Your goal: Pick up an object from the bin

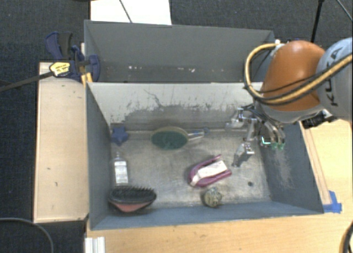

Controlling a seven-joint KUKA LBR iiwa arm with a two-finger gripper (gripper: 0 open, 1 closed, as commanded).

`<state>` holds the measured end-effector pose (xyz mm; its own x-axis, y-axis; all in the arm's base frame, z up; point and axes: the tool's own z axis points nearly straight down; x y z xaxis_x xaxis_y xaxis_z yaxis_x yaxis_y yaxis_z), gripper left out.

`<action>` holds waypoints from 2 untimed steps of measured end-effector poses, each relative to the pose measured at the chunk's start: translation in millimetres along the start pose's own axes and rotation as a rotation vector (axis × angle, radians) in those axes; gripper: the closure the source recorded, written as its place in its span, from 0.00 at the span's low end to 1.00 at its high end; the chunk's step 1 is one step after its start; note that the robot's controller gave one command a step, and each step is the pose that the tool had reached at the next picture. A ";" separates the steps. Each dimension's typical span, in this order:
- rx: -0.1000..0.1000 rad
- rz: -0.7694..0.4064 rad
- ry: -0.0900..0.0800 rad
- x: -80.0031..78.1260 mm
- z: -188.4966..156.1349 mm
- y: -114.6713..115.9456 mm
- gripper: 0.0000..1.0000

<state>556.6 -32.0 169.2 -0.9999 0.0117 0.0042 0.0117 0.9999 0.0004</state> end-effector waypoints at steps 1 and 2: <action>0.001 -0.119 -0.014 24.1 97.6 30.0 0.00; 0.001 -0.119 -0.025 20.7 93.6 29.6 1.00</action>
Offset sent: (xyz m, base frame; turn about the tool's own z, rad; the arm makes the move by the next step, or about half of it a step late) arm -0.0268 0.0302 -0.0992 -0.1230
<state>535.8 -2.1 75.7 -0.9941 -0.1066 -0.0211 -0.1066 0.9943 -0.0020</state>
